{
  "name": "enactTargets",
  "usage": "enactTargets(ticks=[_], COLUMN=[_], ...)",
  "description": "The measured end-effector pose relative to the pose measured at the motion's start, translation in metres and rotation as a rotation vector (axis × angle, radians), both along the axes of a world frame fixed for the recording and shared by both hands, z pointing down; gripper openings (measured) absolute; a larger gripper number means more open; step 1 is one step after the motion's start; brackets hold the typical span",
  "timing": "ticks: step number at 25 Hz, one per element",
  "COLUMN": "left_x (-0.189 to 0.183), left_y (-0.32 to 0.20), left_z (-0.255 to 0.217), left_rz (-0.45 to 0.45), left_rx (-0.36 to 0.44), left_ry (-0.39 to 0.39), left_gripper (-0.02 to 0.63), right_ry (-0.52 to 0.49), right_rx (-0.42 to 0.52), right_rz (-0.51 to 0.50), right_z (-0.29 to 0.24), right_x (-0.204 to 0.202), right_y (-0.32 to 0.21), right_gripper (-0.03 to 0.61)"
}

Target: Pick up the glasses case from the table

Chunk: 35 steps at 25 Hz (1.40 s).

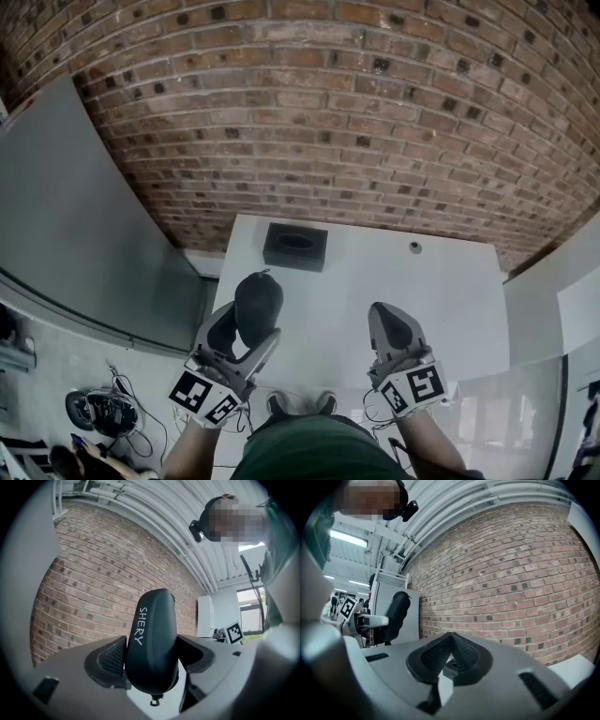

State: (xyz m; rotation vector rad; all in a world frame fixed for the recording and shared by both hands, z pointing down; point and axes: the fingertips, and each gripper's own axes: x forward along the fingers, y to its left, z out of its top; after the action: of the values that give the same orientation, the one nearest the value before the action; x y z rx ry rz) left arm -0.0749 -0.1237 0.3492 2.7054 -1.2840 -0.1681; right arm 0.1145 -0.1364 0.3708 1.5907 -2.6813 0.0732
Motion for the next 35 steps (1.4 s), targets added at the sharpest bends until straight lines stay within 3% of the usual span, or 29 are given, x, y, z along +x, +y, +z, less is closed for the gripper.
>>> enactTargets(ticks=[35], left_x=[0.007], left_y=[0.008], left_z=[-0.002], left_rz=[0.007], left_rx=[0.015], left_ry=[-0.020], left_gripper=[0.324], right_ry=[0.004], right_rx=[-0.009], right_rz=[-0.035], right_z=[0.005], right_x=[0.001], right_y=[0.010], right_gripper=[0.000])
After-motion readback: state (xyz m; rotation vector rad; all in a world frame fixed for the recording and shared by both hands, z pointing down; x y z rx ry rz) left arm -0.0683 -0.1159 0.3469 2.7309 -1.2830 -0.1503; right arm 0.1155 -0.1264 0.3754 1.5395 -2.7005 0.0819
